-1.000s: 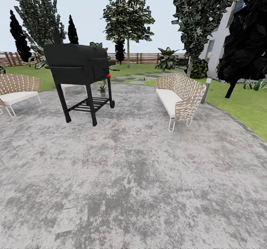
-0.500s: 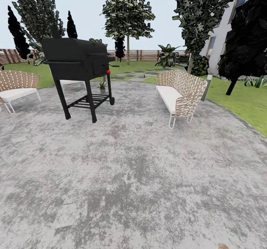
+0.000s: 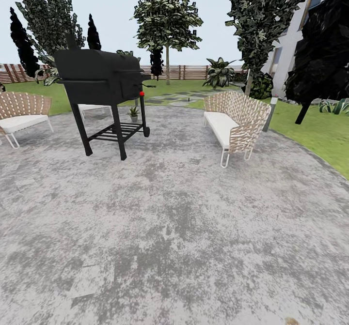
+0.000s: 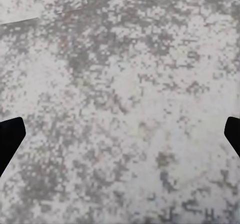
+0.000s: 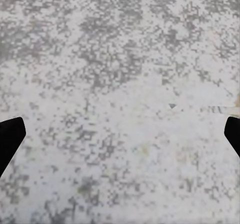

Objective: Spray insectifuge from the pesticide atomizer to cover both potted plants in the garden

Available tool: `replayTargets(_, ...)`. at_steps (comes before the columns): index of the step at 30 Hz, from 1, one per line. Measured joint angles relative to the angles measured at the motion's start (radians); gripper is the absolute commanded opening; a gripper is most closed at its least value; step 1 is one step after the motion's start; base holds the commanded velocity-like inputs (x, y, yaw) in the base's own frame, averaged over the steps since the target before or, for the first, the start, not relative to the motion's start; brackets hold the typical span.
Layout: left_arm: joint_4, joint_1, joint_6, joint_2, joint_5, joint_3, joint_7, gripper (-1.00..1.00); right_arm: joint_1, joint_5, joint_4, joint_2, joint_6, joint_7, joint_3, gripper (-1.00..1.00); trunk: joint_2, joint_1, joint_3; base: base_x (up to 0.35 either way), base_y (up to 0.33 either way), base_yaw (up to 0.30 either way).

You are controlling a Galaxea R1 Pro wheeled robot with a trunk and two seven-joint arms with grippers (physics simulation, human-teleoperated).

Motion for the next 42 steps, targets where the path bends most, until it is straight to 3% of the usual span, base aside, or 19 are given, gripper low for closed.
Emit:
replayTargets(19, 0.0, -0.001, 0.001, 0.001, 0.0, 0.0, 0.0, 1.0, 0.0, 0.0, 0.0, 0.001, 0.0, 0.001, 0.0, 1.0, 0.0, 0.0, 0.0, 0.023, 0.0, 0.0)
replayTargets(42, 0.0, -0.001, 0.0, 0.001, -0.001, 0.0, 0.001, 1.0, 0.0, 0.003, 0.002, 0.0, 0.0, 0.0, 0.0, 1.0, 0.0, 0.0, 0.0, 0.302, 0.0, 0.0)
